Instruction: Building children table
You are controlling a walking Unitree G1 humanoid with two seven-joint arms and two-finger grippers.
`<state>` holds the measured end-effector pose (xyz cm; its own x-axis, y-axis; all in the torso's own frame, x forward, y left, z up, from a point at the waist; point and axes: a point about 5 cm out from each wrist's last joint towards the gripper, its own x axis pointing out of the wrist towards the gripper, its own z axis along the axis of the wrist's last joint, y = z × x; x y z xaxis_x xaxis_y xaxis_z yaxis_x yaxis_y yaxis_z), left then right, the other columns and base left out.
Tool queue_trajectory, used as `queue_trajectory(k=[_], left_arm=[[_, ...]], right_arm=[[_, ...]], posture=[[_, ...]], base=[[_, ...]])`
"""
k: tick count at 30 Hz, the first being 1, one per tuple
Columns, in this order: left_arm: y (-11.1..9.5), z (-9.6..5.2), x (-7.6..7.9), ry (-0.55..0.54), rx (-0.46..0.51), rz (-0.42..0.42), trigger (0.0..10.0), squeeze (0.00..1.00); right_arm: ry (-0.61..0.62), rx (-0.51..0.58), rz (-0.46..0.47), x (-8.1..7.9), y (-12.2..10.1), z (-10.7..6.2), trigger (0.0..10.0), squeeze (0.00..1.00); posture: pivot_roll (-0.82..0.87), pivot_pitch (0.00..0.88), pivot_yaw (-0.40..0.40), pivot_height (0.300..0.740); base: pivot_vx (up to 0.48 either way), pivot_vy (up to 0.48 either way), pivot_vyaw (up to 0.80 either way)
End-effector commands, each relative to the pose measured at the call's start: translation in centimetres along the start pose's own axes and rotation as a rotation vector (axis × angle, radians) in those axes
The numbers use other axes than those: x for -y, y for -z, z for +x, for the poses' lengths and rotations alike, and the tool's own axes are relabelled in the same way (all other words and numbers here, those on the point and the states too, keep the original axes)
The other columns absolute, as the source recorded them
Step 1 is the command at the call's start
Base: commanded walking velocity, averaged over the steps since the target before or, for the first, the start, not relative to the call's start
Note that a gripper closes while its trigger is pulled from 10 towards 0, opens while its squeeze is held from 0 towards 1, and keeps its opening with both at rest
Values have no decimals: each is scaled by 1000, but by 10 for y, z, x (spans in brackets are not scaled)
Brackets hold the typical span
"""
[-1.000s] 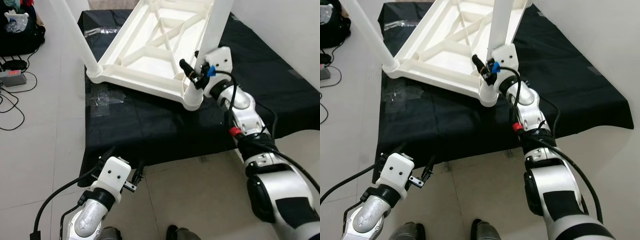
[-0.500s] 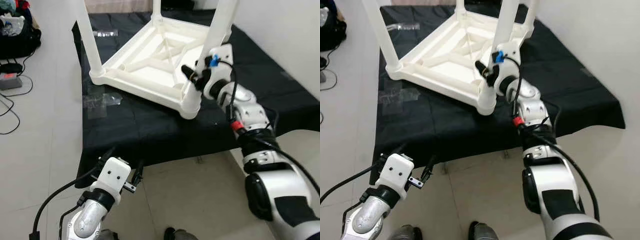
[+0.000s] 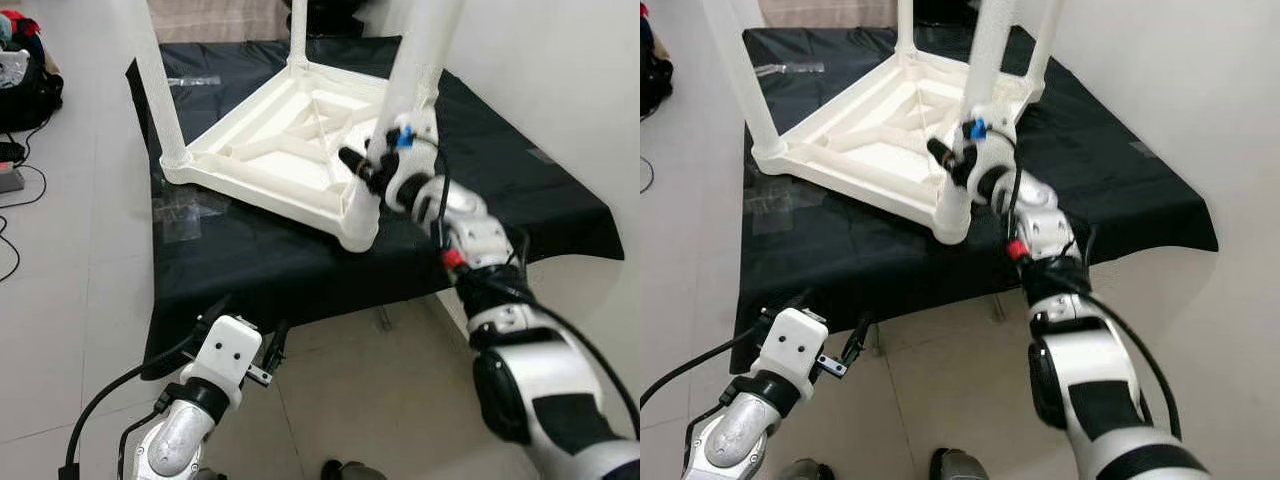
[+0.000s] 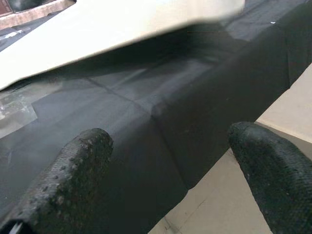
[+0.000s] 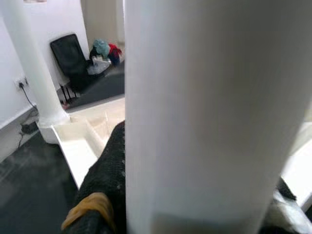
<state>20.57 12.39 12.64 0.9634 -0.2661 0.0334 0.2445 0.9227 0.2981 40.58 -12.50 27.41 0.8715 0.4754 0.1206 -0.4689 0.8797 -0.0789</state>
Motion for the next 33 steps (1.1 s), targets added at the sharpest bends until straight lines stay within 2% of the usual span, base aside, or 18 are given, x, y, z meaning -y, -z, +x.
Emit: queue_trajectory(k=[1, 5, 7, 8, 9, 10, 11, 12, 14, 15, 18, 21, 24, 26, 27, 28, 30, 33], left_arm=[[3, -1, 2, 2, -15, -1, 10000, 0], [3, -2, 1, 3, -16, -1, 10000, 0], [2, -4, 1, 3, -15, 0, 10000, 0], [1, -5, 1, 3, -15, 2, 10000, 0], [1, -5, 1, 3, -15, 2, 10000, 0], [0, -7, 1, 2, -16, 3, 10000, 0], [0, -7, 1, 2, -16, 3, 10000, 0], [0, -7, 1, 1, -17, 2, 10000, 0], [0, -7, 1, 1, -17, 2, 10000, 0], [0, -6, 1, 0, -18, 2, 10000, 0], [1, -5, 1, 1, -18, 0, 10000, 0], [2, 0, 3, 5, -16, -6, 10000, 0], [4, 4, 4, 9, -14, -8, 10000, 0], [4, 3, 4, 10, -14, -8, 10000, 0], [4, 2, 3, 9, -15, -8, 10000, 0], [4, 2, 3, 9, -15, -8, 10000, 0], [2, -1, 3, 11, -15, -10, 10000, 0], [0, -5, 3, 12, -16, -11, 10000, 0]], right_arm=[[-4, 181, -67, 1, -49, 1, 0, 0], [-10, 223, -66, -1, -62, 2, 0, 0], [-7, 198, -47, -1, -51, 0, 0, 0], [2, 121, -19, -3, -18, -6, 0, 0], [2, 121, -19, -3, -18, -6, 0, 0], [19, -106, -2, -9, 54, -19, 0, 0], [19, -106, -2, -9, 54, -19, 0, 0], [22, -294, 2, -17, 116, -43, 0, 0], [22, -294, 2, -17, 116, -43, 0, 0], [16, -414, 1, -23, 153, -63, 0, 0], [48, -412, 9, -18, 152, -65, 0, 0], [89, -314, 19, -5, 123, -52, 0, 0], [73, -119, 1, 5, 62, -27, 0, 0], [67, -85, -5, 6, 50, -23, 0, 0], [53, -11, -24, 8, 22, -15, 0, 0], [53, -11, -24, 8, 22, -15, 0, 0], [37, 109, -52, 8, -22, -9, 0, 0], [39, 147, -70, 8, -36, -10, 0, 0]], posture=[[65, 98, -134, 740], [63, 106, -130, 740], [65, 122, -128, 740], [70, 134, -128, 740], [70, 134, -128, 740], [70, 133, -134, 740], [70, 133, -134, 740], [70, 127, -128, 740], [70, 127, -128, 740], [69, 137, -124, 740], [35, 115, -122, 740], [30, 99, -124, 740], [28, 97, -125, 740], [24, 98, -124, 740], [23, 105, -124, 740], [23, 105, -124, 740], [26, 119, -125, 740], [30, 138, -124, 740]], base=[[0, 0, 0], [0, 0, 0], [0, 0, 0], [0, 0, 0], [0, 0, 0], [0, 0, 0], [0, 0, 0], [0, 0, 0], [0, 0, 0], [0, 0, 0], [0, 0, 0], [0, 0, 0], [0, 0, 0], [0, 0, 0], [0, 0, 0], [0, 0, 0], [0, 0, 0], [0, 0, 0]])
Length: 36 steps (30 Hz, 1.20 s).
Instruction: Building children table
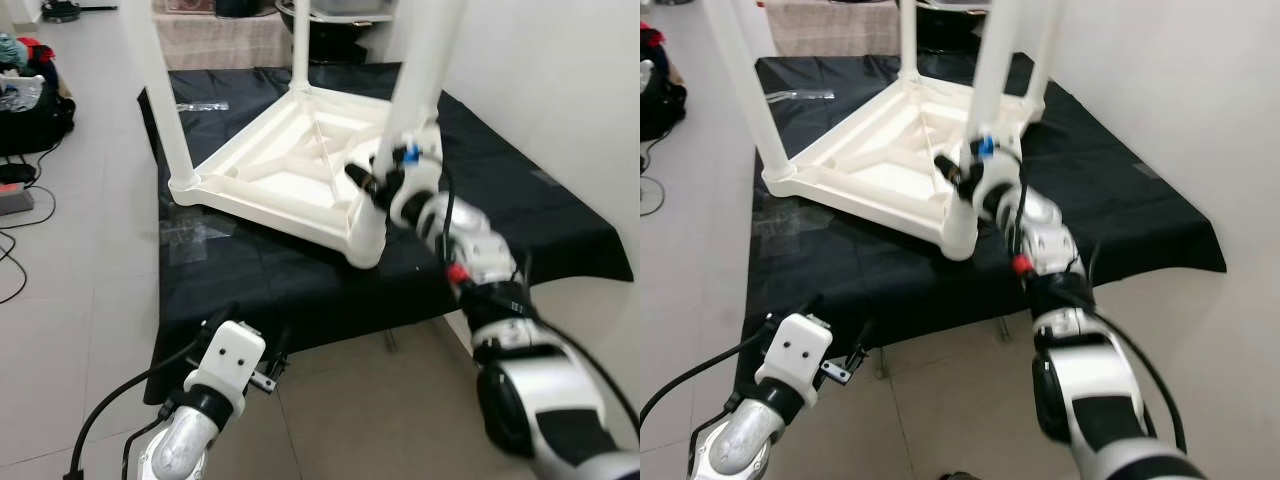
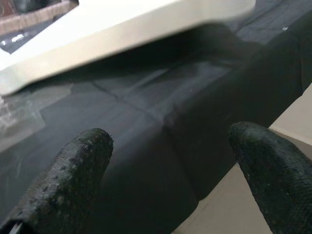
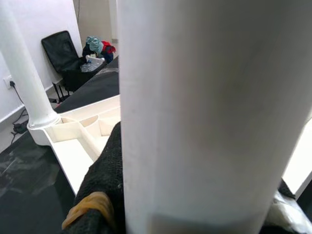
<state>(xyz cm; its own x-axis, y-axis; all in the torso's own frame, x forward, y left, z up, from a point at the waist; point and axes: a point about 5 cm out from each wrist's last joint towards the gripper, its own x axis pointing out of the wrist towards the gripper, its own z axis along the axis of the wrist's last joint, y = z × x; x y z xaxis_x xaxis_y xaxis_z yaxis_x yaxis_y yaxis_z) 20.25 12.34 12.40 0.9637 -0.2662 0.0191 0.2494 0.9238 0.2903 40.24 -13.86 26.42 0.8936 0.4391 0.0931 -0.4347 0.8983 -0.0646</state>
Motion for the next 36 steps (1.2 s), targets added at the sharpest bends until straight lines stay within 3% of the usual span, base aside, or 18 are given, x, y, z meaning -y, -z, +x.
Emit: queue_trajectory(k=[1, 2, 3, 5, 6, 7, 8, 9, 10, 13, 15, 17, 18, 19, 24, 25, 30, 36], left_arm=[[-4, -7, 1, 7, -3, -5, 10000, 0], [-6, -11, 1, 7, -5, -9, 10000, 0], [-6, -11, 1, 7, -5, -9, 10000, 0], [-8, -15, 1, 8, -6, -12, 10000, 0], [-8, -18, 1, 8, -10, -17, 10000, 0], [-8, -18, 1, 8, -10, -17, 10000, 0], [-9, -19, 2, 7, -13, -19, 10000, 0], [-9, -19, 2, 7, -13, -19, 10000, 0], [-7, -18, 1, 7, -16, -20, 10000, 0], [-6, -17, 0, 5, -21, -23, 10000, 0], [-3, -11, 0, 10, -19, -26, 10000, 0], [-2, -9, 1, 15, -17, -26, 10000, 0], [-1, -5, 2, 19, -14, -25, 10000, 0], [0, -2, 2, 21, -15, -20, 10000, 0], [1, 1, 3, 21, -18, -13, 10000, 0], [2, 2, 2, 25, -22, -15, 10000, 0], [3, 4, -1, 40, -26, -23, 10000, 0], [3, 4, -2, 47, -20, -30, 10000, 0]], right_arm=[[6, 175, -64, -2, -40, -5, 0, 0], [21, 112, -18, -4, -11, -11, 0, 0], [21, 112, -18, -4, -11, -11, 0, 0], [32, 65, 17, -6, 10, -16, 0, 0], [36, -62, 48, -13, 55, -25, 0, 0], [36, -62, 48, -13, 55, -25, 0, 0], [39, -231, 59, -22, 110, -41, 0, 0], [39, -231, 59, -22, 110, -41, 0, 0], [53, -299, 81, -25, 133, -50, 0, 0], [69, -307, 88, -23, 137, -51, 0, 0], [98, -256, 75, -9, 117, -40, 0, 0], [101, -246, 68, -6, 112, -37, 0, 0], [109, -231, 49, -4, 107, -34, 588, 0], [113, -216, 30, -3, 102, -33, 9843, 0], [119, -191, 9, -2, 96, -33, 10000, 0], [131, -150, -9, 0, 87, -33, 10000, 1000], [142, -55, -49, -3, 70, -42, 10000, 1000], [107, -37, -31, -18, 71, -57, 10000, 1000]], posture=[[45, 173, -120, 740], [55, 194, -120, 740], [55, 194, -120, 740], [55, 194, -120, 740], [63, 202, -124, 740], [63, 202, -124, 740], [67, 189, -124, 740], [67, 189, -124, 740], [79, 188, -124, 740], [72, 182, -122, 740], [57, 141, -128, 740], [57, 141, -128, 740], [44, 120, -127, 740], [43, 110, -125, 740], [41, 105, -124, 740], [31, 96, -113, 740], [5, 107, -102, 740], [-20, 125, -96, 740]], base=[[0, 0, 0], [0, 0, 0], [0, 0, 0], [0, 0, 0], [0, 0, 0], [0, 0, 0], [0, 0, 0], [0, 0, 0], [0, 0, 0], [0, 0, 0], [0, 0, 0], [0, 0, 0], [0, 0, 0], [0, 0, 0], [0, 0, 0], [0, 0, 0], [0, 0, 0], [0, 0, 0]])
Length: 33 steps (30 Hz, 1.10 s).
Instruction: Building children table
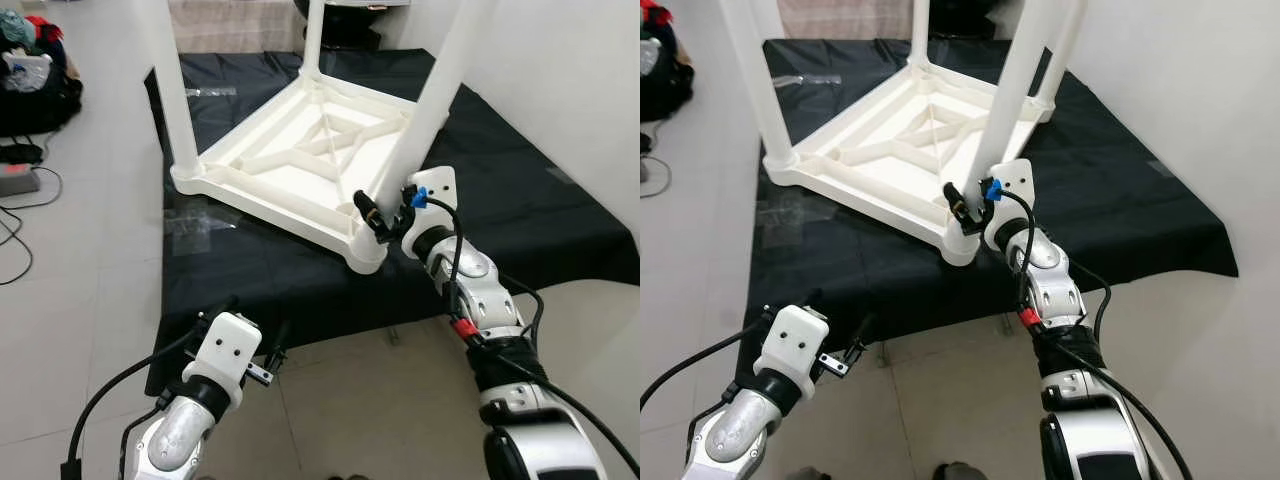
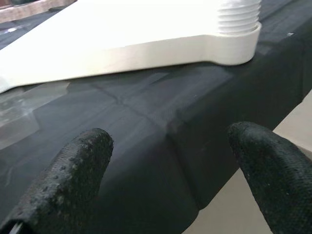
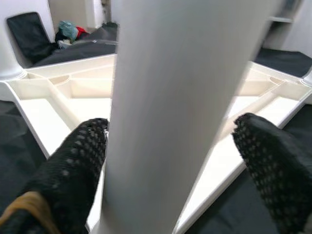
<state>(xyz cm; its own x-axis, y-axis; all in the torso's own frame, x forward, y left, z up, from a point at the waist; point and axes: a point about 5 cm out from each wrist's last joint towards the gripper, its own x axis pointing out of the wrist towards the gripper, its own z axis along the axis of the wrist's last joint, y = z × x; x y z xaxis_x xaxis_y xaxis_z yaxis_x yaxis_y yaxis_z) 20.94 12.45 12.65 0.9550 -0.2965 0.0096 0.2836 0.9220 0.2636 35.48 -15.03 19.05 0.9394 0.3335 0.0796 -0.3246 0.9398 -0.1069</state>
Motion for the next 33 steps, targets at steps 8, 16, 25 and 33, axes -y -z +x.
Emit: queue_trajectory(k=[8, 16, 25, 33], left_arm=[[4, -2, 0, 21, -9, -10, 10000, 0], [2, -1, 2, 23, -3, -15, 10000, 0], [-1, -1, 6, 27, 3, -25, 10000, 0], [-4, -1, 9, 38, 7, -36, 10000, 0]], right_arm=[[43, -52, 100, -29, 8, -22, 10000, 443], [127, -115, 172, -50, 15, -20, 10000, 0], [180, -161, 206, -71, 18, -7, 9255, 0], [255, -134, 188, -59, 7, 6, 7882, 0]], posture=[[-31, 131, -95, 740], [-22, 137, -104, 740], [-23, 144, -103, 740], [-12, 160, -94, 740]], base=[[0, 0, 0], [0, 0, 0], [0, 0, 0], [0, 0, 0]])
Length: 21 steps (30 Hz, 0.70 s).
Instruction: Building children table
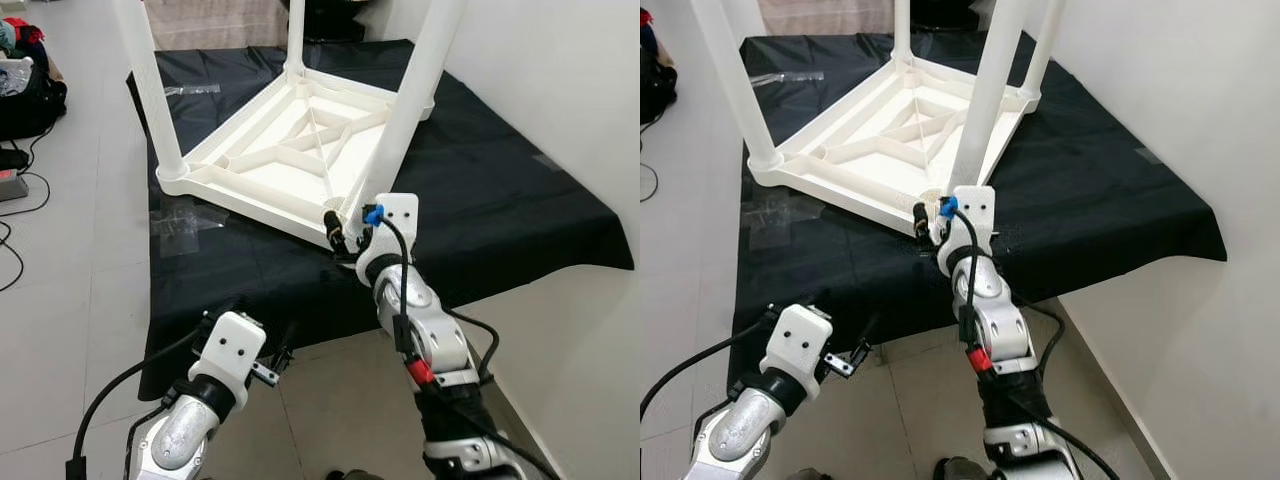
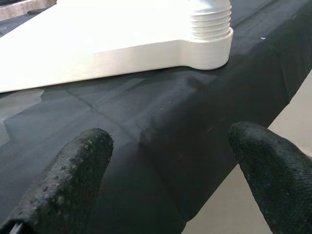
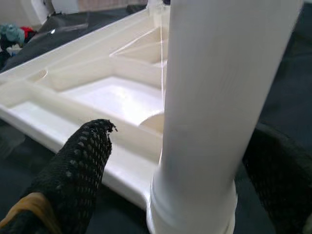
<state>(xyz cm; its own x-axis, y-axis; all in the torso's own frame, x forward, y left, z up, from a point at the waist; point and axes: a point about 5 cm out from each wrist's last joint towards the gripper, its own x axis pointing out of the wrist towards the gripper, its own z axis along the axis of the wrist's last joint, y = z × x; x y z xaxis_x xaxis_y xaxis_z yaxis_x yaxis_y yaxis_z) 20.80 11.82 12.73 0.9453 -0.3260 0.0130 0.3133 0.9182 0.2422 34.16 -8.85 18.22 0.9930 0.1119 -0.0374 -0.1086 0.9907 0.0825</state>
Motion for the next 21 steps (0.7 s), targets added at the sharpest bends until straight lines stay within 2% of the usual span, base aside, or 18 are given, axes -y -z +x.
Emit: queue_trajectory(k=[1, 2, 3, 4, 21], left_arm=[[-2, -2, 4, 11, -3, -16, 10000, 0], [-2, -2, 4, 11, -3, -16, 10000, 0], [-2, -2, 5, 13, -3, -18, 10000, 0], [-3, -2, 5, 15, -3, -20, 10000, 0], [-5, -6, 8, 20, -4, -29, 10000, 0]], right_arm=[[45, -4, 6, 6, 2, 3, 4510, 0], [45, -4, 6, 6, 2, 3, 4510, 0], [56, 5, 8, 5, 0, 6, 431, 0], [62, 14, 9, 4, -2, 8, 0, 0], [73, 29, 14, 3, -9, 6, 0, 0]], posture=[[-12, 162, -92, 740], [-12, 162, -92, 740], [-11, 162, -91, 740], [-7, 166, -91, 740], [-8, 190, -90, 740]], base=[[0, 0, 0], [0, 0, 0], [0, 0, 0], [0, 0, 0], [0, 0, 0]])
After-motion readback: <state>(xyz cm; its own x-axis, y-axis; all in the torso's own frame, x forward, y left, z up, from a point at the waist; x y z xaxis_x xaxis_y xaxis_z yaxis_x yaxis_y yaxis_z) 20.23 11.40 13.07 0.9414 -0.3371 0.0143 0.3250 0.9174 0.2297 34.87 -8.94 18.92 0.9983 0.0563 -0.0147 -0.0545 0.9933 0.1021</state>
